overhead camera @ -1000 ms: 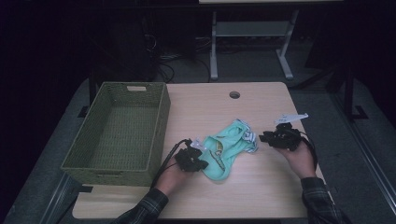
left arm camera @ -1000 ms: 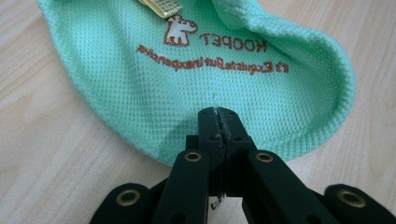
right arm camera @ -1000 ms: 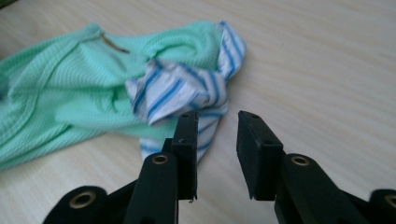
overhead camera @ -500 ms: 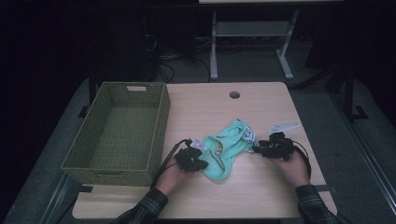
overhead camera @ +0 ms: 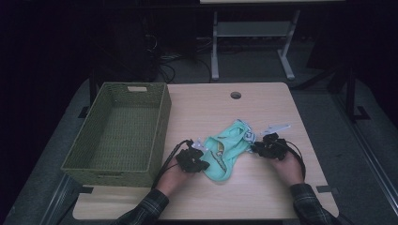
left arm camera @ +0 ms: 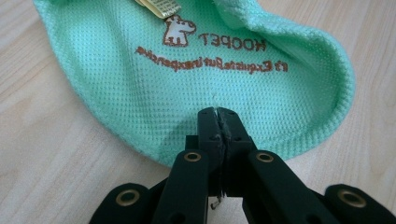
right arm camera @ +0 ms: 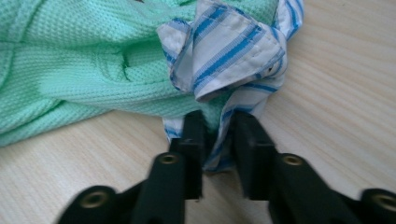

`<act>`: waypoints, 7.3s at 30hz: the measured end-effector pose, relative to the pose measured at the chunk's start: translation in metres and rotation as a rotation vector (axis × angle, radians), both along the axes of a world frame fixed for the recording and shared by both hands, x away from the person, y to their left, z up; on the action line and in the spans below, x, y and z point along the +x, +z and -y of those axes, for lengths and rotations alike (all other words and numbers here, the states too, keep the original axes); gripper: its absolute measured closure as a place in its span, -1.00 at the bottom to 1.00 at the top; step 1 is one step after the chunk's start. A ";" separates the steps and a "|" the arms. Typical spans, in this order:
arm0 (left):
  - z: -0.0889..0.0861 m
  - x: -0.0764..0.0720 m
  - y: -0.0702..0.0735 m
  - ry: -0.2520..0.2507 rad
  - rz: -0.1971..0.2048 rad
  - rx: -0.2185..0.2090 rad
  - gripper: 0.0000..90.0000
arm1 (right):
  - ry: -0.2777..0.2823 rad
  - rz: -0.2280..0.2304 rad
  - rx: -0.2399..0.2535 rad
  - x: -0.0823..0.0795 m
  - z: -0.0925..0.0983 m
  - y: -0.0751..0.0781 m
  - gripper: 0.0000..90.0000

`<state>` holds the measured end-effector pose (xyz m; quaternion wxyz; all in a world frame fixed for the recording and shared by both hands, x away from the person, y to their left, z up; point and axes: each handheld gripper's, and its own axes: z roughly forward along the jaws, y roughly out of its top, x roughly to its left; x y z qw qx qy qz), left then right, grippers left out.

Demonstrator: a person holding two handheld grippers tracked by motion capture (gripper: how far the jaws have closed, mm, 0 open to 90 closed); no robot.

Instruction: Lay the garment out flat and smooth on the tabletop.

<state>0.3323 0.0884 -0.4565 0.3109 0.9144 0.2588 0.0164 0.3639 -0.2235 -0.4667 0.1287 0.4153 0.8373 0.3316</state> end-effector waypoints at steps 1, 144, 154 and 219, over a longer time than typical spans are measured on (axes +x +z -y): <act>0.000 0.000 0.000 -0.001 0.002 0.001 0.97 | 0.004 0.010 -0.009 0.000 0.000 0.000 0.83; 0.021 0.014 0.002 -0.001 0.031 0.042 0.99 | 0.173 -0.057 0.003 -0.034 0.005 0.005 0.87; 0.023 0.013 0.002 -0.006 0.043 0.052 0.99 | 0.141 0.014 0.060 -0.005 -0.001 0.025 0.83; 0.017 0.023 0.013 0.010 0.020 -0.039 0.13 | 0.079 0.044 0.137 0.026 0.009 0.023 0.39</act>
